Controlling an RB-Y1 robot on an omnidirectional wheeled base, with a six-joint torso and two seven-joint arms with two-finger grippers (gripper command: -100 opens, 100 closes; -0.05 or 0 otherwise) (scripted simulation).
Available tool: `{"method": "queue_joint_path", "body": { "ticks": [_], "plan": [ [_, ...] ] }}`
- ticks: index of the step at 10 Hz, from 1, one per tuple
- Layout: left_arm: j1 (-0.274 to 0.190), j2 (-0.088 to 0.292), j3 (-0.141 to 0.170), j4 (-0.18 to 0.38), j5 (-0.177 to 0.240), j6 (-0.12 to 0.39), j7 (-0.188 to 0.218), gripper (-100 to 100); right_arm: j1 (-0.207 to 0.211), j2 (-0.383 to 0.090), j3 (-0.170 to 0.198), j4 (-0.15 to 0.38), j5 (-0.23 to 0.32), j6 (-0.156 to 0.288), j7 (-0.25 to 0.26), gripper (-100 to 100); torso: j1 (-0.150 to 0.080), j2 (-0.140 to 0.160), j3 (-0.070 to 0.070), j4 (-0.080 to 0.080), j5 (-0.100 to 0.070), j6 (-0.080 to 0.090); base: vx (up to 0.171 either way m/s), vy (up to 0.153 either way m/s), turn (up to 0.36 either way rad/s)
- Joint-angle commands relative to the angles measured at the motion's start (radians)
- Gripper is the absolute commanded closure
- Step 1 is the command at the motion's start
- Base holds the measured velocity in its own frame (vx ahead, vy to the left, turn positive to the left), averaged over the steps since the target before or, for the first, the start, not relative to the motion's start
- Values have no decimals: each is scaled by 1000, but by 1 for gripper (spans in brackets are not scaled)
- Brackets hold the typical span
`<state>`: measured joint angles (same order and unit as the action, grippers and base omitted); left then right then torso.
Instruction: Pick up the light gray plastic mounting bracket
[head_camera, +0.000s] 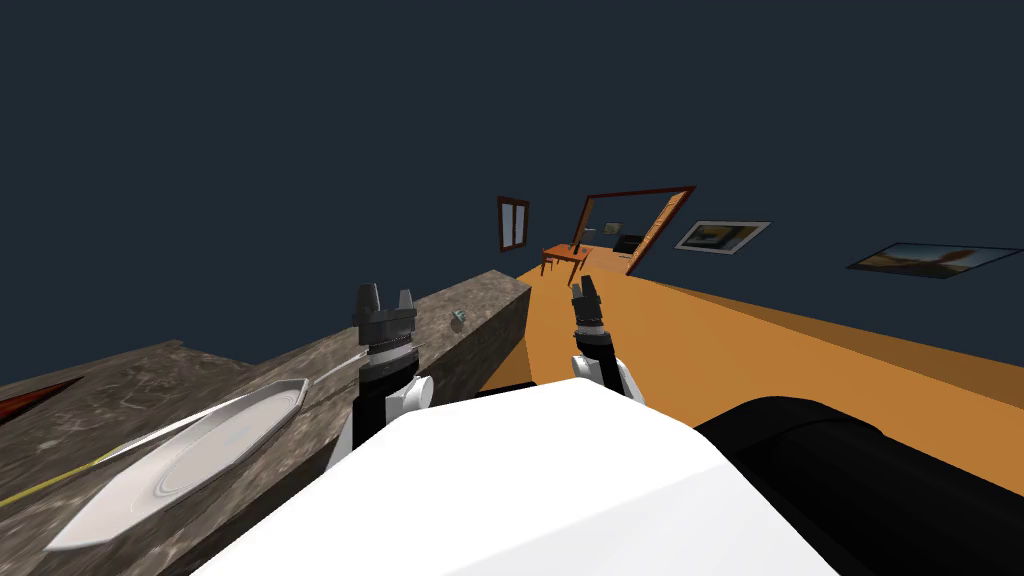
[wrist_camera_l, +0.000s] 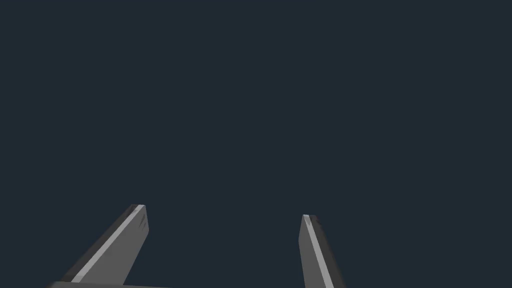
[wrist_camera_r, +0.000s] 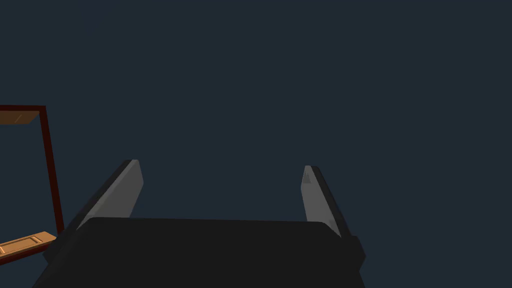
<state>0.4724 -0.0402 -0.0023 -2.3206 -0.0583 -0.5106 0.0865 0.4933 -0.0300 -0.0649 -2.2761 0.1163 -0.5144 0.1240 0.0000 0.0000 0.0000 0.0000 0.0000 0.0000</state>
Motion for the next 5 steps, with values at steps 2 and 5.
{"method": "queue_joint_path", "body": {
  "ticks": [2,5],
  "plan": [
    [-18,75,-5,3,13,39,-12,-100,0,0,0,0,0,0,0,0,-1,1,1,0,0,0,-37,-30,-16],
    [-60,153,-16,13,42,125,-40,-100,0,0,0,0,0,0,0,0,-3,6,4,1,-1,0,-99,-52,-24]
  ]
}}
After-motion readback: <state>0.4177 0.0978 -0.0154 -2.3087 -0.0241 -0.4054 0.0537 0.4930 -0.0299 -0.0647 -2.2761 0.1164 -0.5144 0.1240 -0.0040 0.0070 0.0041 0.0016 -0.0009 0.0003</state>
